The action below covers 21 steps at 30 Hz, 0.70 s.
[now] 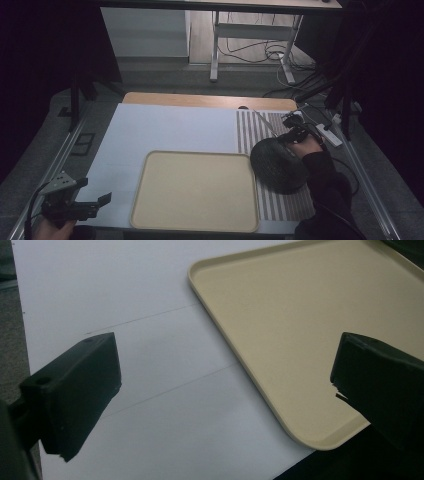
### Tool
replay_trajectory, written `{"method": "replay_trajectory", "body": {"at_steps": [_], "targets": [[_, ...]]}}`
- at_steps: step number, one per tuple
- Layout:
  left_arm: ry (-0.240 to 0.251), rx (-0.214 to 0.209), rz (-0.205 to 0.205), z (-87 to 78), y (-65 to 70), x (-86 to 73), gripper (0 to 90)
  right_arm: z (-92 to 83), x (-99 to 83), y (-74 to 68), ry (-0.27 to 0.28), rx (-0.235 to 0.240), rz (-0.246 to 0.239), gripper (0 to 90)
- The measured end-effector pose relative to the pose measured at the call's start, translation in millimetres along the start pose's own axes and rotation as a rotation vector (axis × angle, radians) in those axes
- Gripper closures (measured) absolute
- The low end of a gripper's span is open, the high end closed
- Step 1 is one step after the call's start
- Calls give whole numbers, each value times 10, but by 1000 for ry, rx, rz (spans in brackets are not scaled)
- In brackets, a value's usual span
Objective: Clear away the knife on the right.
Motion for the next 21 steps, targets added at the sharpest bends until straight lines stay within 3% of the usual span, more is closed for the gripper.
{"method": "replay_trajectory", "body": {"at_steps": [14, 21], "targets": [[3, 0, -2, -3, -1, -1, 8, -16, -106, -504, -25, 66, -72, 805], [2, 1, -2, -3, 0, 0, 8, -59, -155, -679, -24, 87, -97, 805]]}}
Point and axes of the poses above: each handheld gripper's, and its own axes: z roughly forward along the jaws, x roughly out of its top, y roughly to its right, the point moved 3 cm from there along z, roughly forward along the jaws, and after that the axes turned 7 degrees about y, right-handed, at the moved point
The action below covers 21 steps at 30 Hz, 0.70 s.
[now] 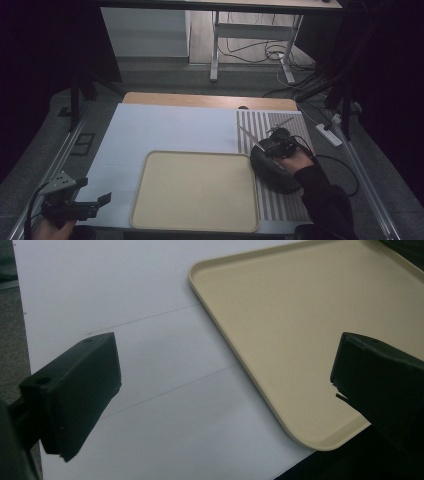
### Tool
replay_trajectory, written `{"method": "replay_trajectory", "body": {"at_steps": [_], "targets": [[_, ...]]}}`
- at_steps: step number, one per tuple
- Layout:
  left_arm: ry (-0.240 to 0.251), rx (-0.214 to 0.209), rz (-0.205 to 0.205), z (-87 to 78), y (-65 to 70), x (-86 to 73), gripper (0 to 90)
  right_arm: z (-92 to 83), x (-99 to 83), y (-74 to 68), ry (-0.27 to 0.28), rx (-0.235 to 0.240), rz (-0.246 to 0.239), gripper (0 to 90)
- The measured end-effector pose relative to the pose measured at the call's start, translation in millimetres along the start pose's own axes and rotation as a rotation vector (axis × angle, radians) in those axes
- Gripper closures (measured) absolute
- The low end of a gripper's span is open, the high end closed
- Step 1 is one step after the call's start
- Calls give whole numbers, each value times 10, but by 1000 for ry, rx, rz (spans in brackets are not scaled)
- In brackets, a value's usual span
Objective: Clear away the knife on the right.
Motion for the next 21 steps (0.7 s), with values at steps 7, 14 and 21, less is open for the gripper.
{"method": "replay_trajectory", "body": {"at_steps": [7, 14, 21], "targets": [[1, 0, -1, -2, -1, 0, 8, -27, -71, -245, -8, 32, -25, 804], [1, 1, -1, -2, -2, 0, 8, -45, -106, -432, -15, 51, -48, 804], [3, 0, -2, -2, -3, 0, 8, -53, -135, -687, -18, 84, -74, 804]]}}
Point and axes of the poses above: each handheld gripper's, and its own axes: z roughly forward along the jaws, x roughly out of its top, y roughly to its right, the point moved 3 cm from there along z, roughly forward along the jaws, and after that the axes turned 7 degrees about y, right-handed, at the moved point
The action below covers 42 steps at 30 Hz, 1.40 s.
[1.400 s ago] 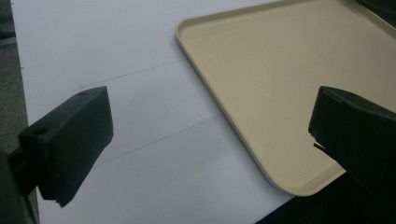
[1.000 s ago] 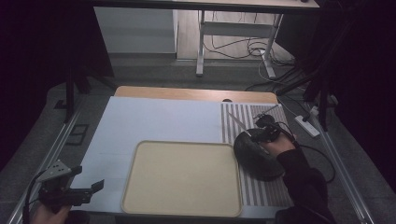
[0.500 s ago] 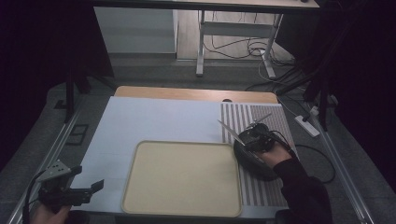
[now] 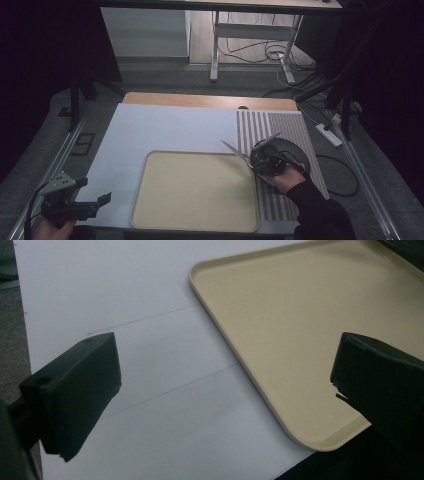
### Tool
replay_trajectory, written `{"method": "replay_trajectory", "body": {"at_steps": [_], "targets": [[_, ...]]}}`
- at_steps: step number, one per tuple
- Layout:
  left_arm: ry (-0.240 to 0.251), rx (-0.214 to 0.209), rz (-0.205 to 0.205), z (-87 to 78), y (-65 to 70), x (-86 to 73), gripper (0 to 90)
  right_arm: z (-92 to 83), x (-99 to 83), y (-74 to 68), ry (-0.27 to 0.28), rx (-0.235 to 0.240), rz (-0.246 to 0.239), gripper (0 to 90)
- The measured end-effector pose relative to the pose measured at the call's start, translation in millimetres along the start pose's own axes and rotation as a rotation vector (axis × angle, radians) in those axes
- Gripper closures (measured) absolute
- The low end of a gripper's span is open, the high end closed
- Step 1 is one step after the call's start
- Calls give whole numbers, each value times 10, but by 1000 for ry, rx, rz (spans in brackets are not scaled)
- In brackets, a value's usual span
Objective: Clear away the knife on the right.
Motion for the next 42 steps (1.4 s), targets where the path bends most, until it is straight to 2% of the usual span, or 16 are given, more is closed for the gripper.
{"method": "replay_trajectory", "body": {"at_steps": [5, 6, 10, 13, 14, 15, 16, 20, 25, 28, 32, 35, 36, 37, 38, 42], "targets": [[1, 1, 1, 0, 2, 0, 7, 17, -11, -145, -8, 15, -22, 804], [2, 1, 1, 0, 3, 0, 7, 20, -15, -223, -10, 20, -31, 804], [1, 0, 1, -1, 1, -1, 8, 29, -22, -337, -12, 36, -45, 804], [1, 0, -2, 0, 0, 0, 8, 54, -38, -496, -27, 55, -64, 804], [1, 0, -2, 0, 0, 0, 8, 54, -38, -496, -27, 55, -64, 804], [0, 0, 0, 0, -1, 1, 8, 78, -48, -576, -39, 63, -72, 804], [0, 0, 0, 1, 0, 1, 8, 78, -48, -576, -39, 63, -72, 804], [-1, 1, 0, 1, 0, 1, 8, 123, -58, -767, -61, 83, -100, 804], [-2, 1, 1, 4, 1, 1, 7, 193, -55, -917, -72, 107, -120, 803], [-3, 1, 2, 5, 3, 1, 8, 250, -60, -961, -90, 107, -123, 803], [-4, 1, 2, 5, 2, 0, 7, 372, -112, -1005, -145, 100, -141, 798], [-3, 1, 2, 4, 1, 1, 7, 391, -116, -1005, -144, 122, -136, 786], [-6, 2, 3, 8, 2, 1, 8, 369, -83, -989, -109, 134, -144, 651], [-6, 2, 3, 8, 2, 1, 7, 363, -65, -980, -97, 138, -141, 643], [-8, 2, 6, 11, 2, 2, 8, 354, -46, -974, -86, 140, -149, 647], [-9, 1, 5, 12, 0, 2, 8, 356, 18, -990, -75, 149, -198, 787]]}}
Point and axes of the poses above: each handheld gripper's, and its own axes: z roughly forward along the jaws, x roughly out of its top, y roughly to its right, the point moved 3 cm from there along z, roughly forward along the jaws, and after that the axes turned 7 degrees about y, right-handed, at the moved point
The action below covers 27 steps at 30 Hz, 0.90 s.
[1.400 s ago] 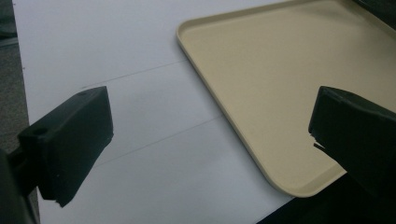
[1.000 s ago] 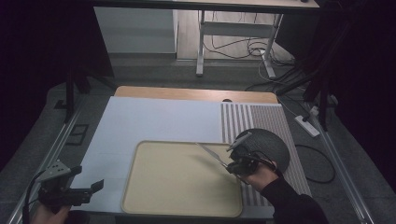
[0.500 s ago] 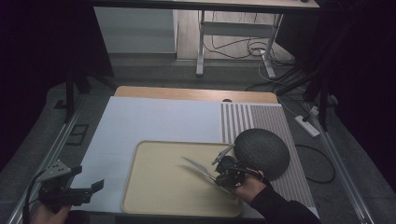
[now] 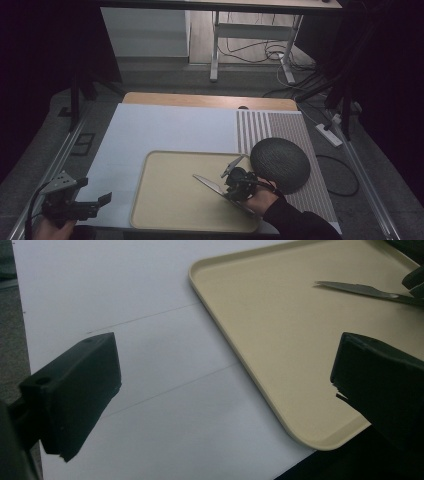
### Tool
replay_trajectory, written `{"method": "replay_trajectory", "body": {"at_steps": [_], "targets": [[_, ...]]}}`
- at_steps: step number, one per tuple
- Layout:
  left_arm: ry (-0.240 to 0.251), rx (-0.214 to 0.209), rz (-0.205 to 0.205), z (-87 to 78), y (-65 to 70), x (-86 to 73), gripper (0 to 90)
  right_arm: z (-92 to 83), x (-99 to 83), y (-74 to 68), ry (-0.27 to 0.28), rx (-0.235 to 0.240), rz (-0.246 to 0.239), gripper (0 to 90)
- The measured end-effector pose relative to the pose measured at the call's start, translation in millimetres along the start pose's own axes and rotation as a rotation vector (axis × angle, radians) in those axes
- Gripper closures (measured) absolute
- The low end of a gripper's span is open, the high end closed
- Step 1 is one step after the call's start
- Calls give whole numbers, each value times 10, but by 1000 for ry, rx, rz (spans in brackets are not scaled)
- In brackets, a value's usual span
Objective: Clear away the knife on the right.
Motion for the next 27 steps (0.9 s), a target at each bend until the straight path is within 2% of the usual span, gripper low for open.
{"method": "replay_trajectory", "body": {"at_steps": [1, 2, 5, 6, 7, 9, 12, 14, 17, 20, 24, 27], "targets": [[0, 0, 0, 0, 0, 0, 8, 19, 63, -31, 4, 25, -37, 887], [0, -1, -1, 1, -1, 0, 8, 38, 100, -44, 8, 35, -52, 899], [-1, 0, 0, 2, -1, 0, 8, 89, 187, -64, 12, 50, -66, 900], [-2, 0, 2, 2, 0, -1, 8, 157, 274, -89, 25, 64, -89, 900], [-2, 0, 2, 2, 0, -1, 8, 157, 274, -89, 25, 64, -89, 900], [-4, -1, 3, 3, 2, -2, 9, 280, 390, -115, 19, 79, -100, 900], [-7, 0, 6, 2, 7, -3, 9, 377, 443, -120, 10, 94, -102, 900], [-6, 0, 7, 1, 7, -5, 9, 433, 457, -107, -8, 92, -107, 900], [-5, -1, 8, -1, 8, -6, 9, 446, 460, -80, 4, 94, -101, 900], [-6, -1, 8, 0, 8, -5, 9, 426, 437, 4, 3, 66, -106, 900], [-8, -2, 10, 5, 13, -2, 9, 370, 374, 185, -3, 20, -63, 900], [-7, -2, 10, 4, 12, -2, 9, 344, 347, 250, -10, 9, -47, 900]]}}
Point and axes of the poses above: each handheld gripper's, and its own axes: z roughly forward along the jaws, x roughly out of its top, y roughly to its right, the point moved 3 cm from there along z, roughly forward along the jaws, and after that the axes turned 7 degrees about y, right-handed, at the moved point
